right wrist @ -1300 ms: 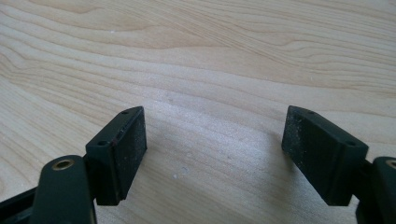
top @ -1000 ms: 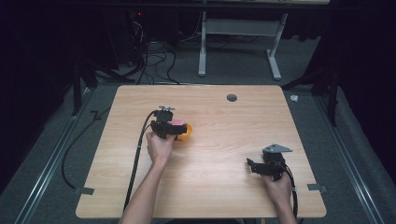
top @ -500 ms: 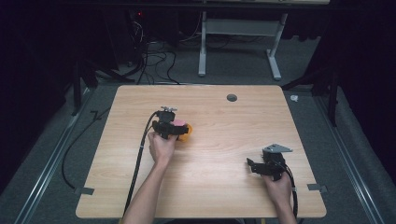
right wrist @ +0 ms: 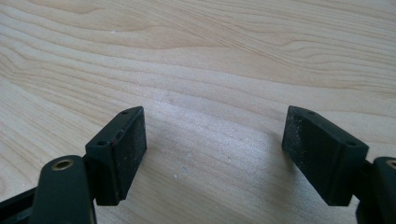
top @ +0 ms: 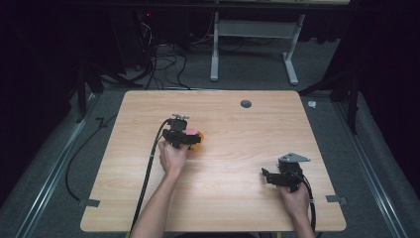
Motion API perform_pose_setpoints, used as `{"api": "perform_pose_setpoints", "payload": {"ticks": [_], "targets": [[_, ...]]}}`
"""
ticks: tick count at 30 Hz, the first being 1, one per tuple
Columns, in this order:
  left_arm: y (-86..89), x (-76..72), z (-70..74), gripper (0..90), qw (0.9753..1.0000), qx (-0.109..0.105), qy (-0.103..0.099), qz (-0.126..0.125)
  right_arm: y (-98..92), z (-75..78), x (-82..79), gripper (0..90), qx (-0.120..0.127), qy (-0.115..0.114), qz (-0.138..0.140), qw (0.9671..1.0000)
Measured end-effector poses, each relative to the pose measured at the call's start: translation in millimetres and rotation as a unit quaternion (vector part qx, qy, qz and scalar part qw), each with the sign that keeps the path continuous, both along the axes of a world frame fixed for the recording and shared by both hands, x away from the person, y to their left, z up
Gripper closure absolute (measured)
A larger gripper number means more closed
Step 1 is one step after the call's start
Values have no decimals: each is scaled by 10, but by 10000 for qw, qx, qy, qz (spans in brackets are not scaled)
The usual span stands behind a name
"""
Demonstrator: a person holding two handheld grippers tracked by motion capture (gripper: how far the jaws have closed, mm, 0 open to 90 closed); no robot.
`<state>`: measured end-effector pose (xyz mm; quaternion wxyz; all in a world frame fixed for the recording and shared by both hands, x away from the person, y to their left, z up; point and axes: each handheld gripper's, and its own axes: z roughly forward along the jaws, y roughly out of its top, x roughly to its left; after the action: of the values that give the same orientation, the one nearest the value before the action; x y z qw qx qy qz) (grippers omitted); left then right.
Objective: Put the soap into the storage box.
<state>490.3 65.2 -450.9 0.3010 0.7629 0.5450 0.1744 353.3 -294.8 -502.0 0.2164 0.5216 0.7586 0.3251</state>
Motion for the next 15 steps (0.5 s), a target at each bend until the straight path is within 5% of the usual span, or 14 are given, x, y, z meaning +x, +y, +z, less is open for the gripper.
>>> {"api": "perform_pose_setpoints", "payload": {"ticks": [15], "targets": [[-35,12,-57,132,9999,109,72,10,2,0,-1,225,-2,4,-7,10000]]}}
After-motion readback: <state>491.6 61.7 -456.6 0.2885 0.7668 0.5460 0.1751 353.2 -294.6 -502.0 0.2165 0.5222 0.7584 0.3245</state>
